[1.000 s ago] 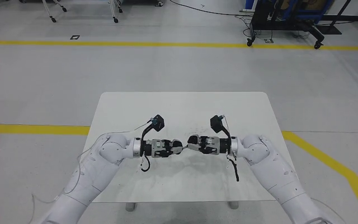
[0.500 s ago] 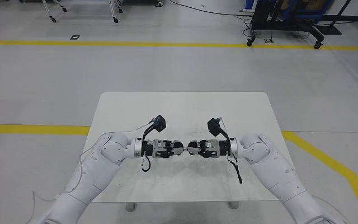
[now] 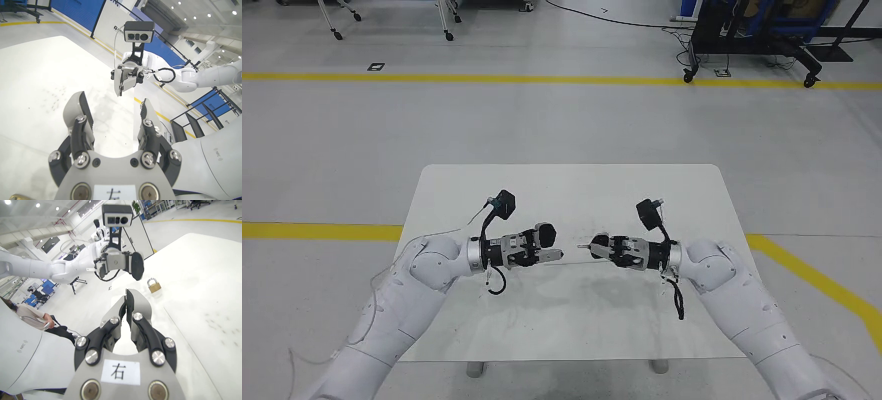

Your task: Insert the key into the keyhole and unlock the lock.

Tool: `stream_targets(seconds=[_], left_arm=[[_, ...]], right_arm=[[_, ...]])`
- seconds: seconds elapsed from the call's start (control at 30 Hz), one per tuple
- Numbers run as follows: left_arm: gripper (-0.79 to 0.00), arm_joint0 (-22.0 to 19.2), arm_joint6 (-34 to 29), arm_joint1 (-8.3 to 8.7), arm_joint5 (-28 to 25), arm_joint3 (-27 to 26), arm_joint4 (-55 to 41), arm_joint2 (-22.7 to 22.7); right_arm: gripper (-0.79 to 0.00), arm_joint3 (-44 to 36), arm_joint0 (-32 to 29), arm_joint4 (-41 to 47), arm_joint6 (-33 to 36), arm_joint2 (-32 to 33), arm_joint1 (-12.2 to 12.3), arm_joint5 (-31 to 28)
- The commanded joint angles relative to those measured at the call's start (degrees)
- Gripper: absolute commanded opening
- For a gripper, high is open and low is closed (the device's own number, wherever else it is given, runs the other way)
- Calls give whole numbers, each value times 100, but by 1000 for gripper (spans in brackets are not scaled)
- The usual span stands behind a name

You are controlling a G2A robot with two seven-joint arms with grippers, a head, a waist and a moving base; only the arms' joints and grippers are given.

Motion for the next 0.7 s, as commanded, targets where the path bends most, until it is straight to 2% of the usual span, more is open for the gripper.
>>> stream_targets(seconds=[0.0,0.13,0.47,0.57,0.67], left_arm=[[0,-2,-11,-1,0,0,0,4],[0,-2,-11,-1,0,0,0,4],[0,-2,-11,-1,0,0,0,4],[0,150,337,74,184,-93,368,-339],[0,582,701,245,357,-378,1178,-1012]], right_arm=[[-785,-123,-129,42,-261,179,37,0],[-785,-355,-478,453,-928,525,93,0],[-785,-355,-478,453,-928,525,93,0],[-785,-355,-478,453,-928,525,93,0],[-785,-355,-478,453,-928,525,93,0]])
